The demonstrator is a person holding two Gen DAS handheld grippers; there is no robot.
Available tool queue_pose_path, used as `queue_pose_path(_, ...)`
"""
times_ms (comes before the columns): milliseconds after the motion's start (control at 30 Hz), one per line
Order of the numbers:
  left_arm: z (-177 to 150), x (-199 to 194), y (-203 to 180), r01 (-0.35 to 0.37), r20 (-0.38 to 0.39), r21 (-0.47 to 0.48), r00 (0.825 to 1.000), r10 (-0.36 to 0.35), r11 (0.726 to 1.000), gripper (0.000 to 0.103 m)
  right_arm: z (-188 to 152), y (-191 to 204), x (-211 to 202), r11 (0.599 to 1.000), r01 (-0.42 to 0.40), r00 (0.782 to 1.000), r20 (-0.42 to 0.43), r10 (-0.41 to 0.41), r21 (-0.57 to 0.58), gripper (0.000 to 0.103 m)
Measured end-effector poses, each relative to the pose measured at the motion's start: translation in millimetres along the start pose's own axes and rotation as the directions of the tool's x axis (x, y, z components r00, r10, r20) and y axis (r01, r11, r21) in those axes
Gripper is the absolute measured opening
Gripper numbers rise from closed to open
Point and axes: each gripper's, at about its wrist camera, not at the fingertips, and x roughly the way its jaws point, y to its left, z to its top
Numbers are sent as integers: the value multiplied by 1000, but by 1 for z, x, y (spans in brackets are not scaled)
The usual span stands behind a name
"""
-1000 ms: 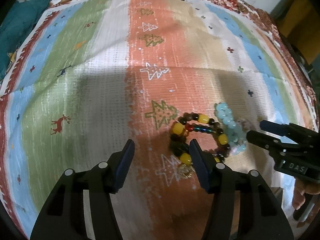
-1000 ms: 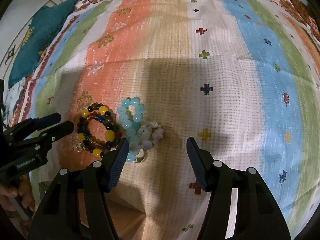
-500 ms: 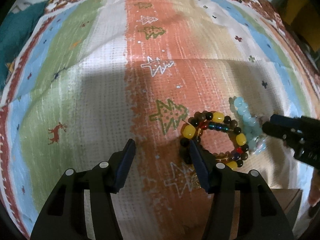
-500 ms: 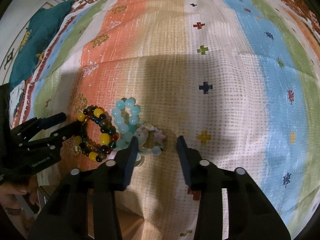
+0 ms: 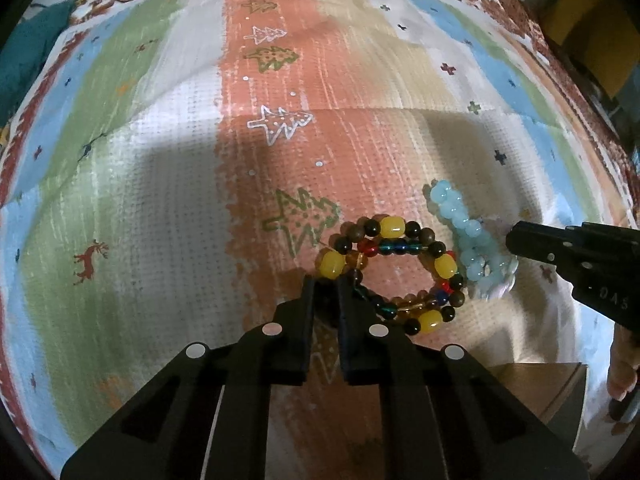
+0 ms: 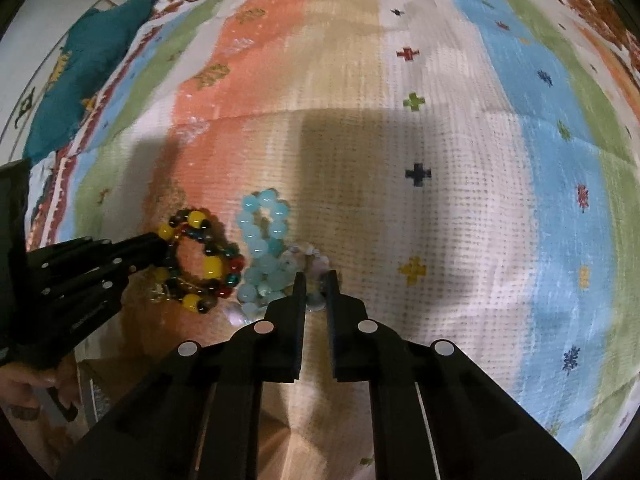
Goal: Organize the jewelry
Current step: 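Grasp the yellow-black bracelet with the left tool while the right tool grasps the pale blue beads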
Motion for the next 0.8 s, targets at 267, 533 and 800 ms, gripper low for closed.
queue_pose_path(267, 1, -27, -4, 31, 58, -3, 998, -31, 1000, 9, 2, 8, -34, 1000, -27, 997, 69, 28, -15, 1)
queue_pose_path(533, 5, -38, -12, 53, 88, -6, 995, -53, 999, 9, -2, 12, -35, 999, -10, 998, 65, 12, -35, 1)
queue_pose_path(800, 4, -45, -12, 56, 103, -7, 993, -55, 998, 9, -4, 5, -21, 1000, 11, 1000, 17, -11, -14, 1)
